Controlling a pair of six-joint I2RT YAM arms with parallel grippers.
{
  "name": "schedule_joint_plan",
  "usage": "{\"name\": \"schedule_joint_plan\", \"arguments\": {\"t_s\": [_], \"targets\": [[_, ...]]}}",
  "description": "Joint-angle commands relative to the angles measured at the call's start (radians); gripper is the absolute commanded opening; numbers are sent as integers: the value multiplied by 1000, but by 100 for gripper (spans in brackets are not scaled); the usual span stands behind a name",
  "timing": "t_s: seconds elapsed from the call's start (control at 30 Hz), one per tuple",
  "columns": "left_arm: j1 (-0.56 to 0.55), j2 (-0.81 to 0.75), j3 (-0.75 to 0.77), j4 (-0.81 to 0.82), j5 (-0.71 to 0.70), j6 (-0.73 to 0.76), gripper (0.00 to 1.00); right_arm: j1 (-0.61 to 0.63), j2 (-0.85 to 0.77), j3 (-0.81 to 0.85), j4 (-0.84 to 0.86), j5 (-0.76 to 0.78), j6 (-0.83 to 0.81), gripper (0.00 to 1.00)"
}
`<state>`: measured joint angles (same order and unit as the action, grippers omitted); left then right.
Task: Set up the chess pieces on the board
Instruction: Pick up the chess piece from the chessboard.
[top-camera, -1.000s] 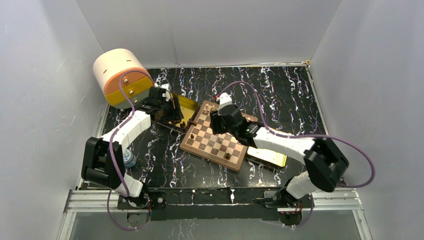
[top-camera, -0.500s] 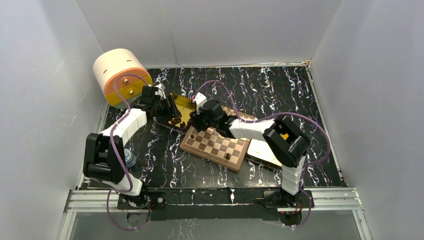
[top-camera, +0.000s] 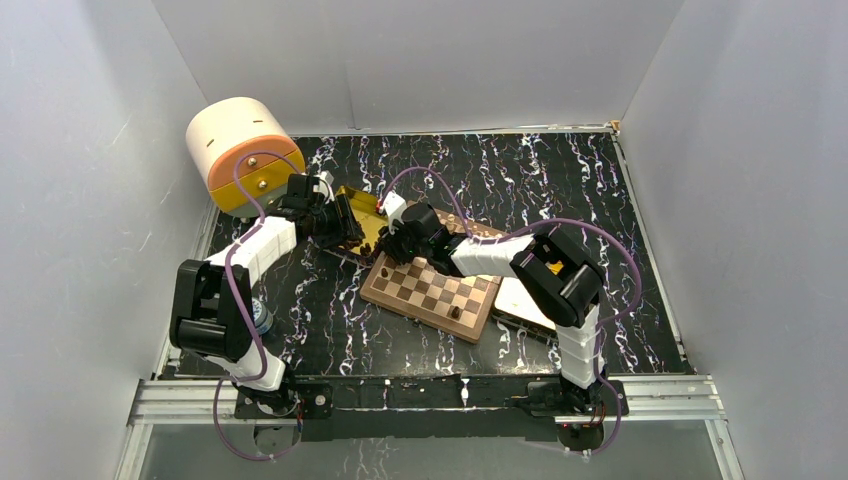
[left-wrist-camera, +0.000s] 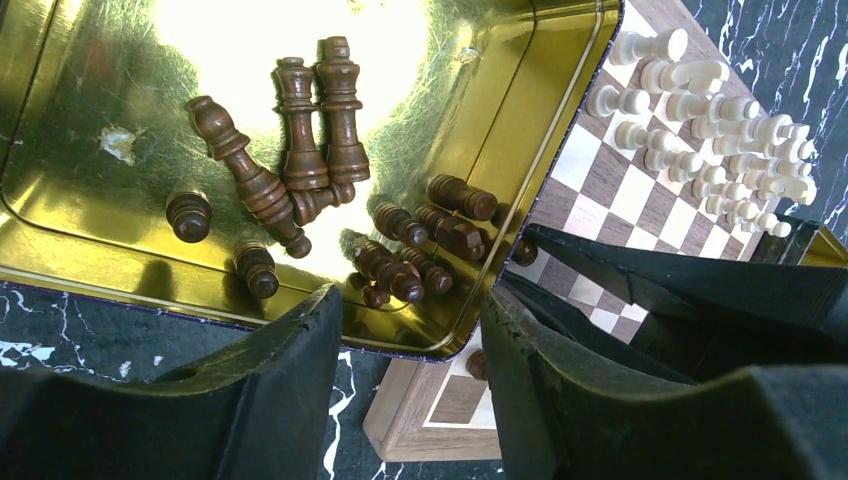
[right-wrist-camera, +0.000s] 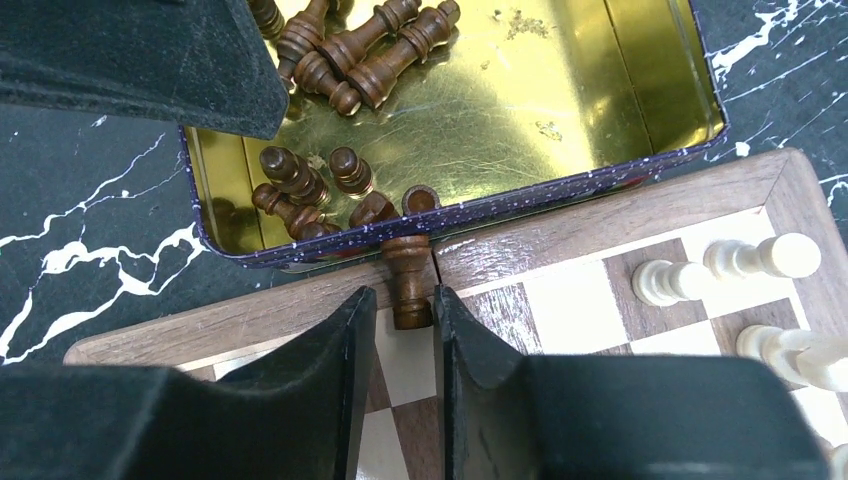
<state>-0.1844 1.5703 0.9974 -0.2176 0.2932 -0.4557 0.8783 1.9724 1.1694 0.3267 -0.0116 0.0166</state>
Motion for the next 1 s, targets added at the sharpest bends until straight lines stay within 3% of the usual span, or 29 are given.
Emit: {"name": "schedule_joint_plan", "arguments": {"t_s": [0.0, 0.3, 0.7, 0.97], "targets": [[5, -4, -9, 9, 27, 4, 50, -2, -6, -18, 111, -8, -46, 32], [6, -4, -21, 31, 33, -18, 49, -4, -44, -59, 137, 2, -71, 16], [5, 8, -19, 63, 82, -25, 49, -22, -197, -146, 57, 1, 2, 13], [0, -82, 4, 141, 144, 62, 50, -105, -405, -116, -222, -74, 212, 10]]}}
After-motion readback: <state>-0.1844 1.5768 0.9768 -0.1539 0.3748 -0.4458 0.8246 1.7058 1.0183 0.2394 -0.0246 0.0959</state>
